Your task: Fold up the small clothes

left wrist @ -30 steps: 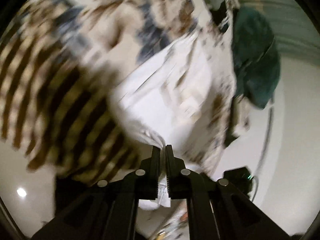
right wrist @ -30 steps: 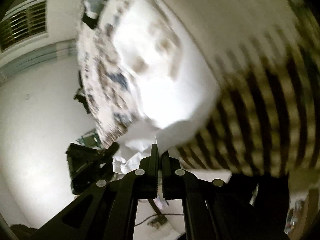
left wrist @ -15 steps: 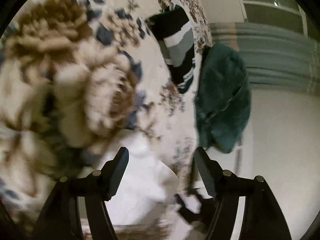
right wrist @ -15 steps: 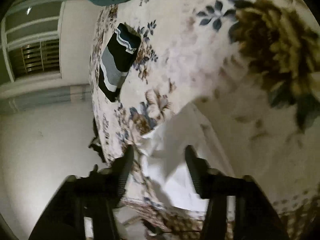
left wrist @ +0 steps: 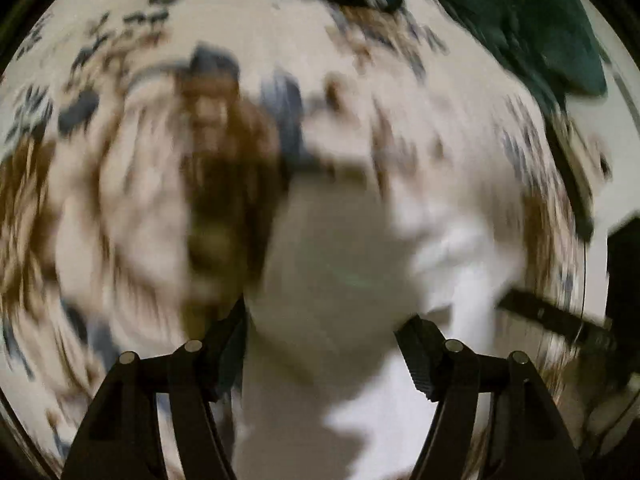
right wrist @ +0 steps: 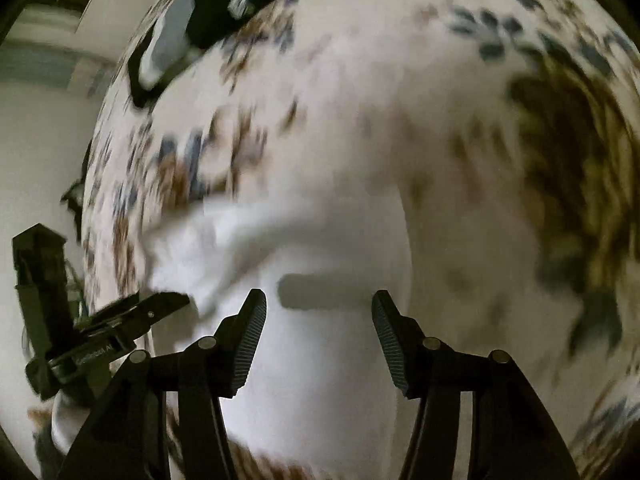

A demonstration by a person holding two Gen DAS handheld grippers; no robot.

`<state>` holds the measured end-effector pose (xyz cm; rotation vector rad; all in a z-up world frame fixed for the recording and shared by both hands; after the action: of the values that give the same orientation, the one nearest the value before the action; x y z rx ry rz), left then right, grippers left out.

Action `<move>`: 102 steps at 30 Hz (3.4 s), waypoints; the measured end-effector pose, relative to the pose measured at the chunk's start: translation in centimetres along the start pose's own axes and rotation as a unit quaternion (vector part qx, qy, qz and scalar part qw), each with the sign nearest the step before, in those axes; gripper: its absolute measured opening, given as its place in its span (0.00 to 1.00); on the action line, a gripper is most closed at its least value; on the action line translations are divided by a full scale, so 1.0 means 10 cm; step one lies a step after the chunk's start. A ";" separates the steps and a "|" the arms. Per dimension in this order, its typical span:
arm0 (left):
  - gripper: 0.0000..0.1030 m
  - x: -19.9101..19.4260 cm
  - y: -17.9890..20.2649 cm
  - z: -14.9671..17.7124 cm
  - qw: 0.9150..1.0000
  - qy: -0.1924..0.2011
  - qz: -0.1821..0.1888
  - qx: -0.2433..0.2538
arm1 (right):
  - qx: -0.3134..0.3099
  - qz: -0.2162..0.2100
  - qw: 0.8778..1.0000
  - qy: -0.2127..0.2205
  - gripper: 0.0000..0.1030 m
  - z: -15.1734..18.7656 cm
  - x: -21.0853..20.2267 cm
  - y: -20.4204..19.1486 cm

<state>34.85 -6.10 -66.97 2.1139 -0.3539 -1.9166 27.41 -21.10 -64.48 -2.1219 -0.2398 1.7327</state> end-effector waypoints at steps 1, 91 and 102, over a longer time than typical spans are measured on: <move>0.64 -0.04 -0.05 -0.22 1.000 0.022 -0.003 -0.021 | 0.016 0.007 1.000 0.017 0.56 -0.16 -0.02 0.05; 0.78 -0.33 -0.80 0.76 0.936 -0.072 0.251 -0.236 | 0.164 -0.177 0.968 -0.064 0.60 0.96 -0.19 0.70; 0.77 0.13 -0.27 0.59 0.948 -0.088 0.260 -0.160 | 0.108 -0.293 0.945 -0.095 0.63 0.82 0.36 0.07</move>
<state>29.16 -4.22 -69.66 1.4626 -0.5332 -1.7064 20.20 -18.87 -69.29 -1.5185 -0.6321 1.5117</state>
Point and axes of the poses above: each gripper's, at about its wrist camera, not at the fingertips, and x roughly the way its jaws point, y to its right, z to its underside, the point moved 10 cm from there along x, roughly the way its jaws point, and after that the axes turned 13 degrees about -x, right-handed, at the moved point
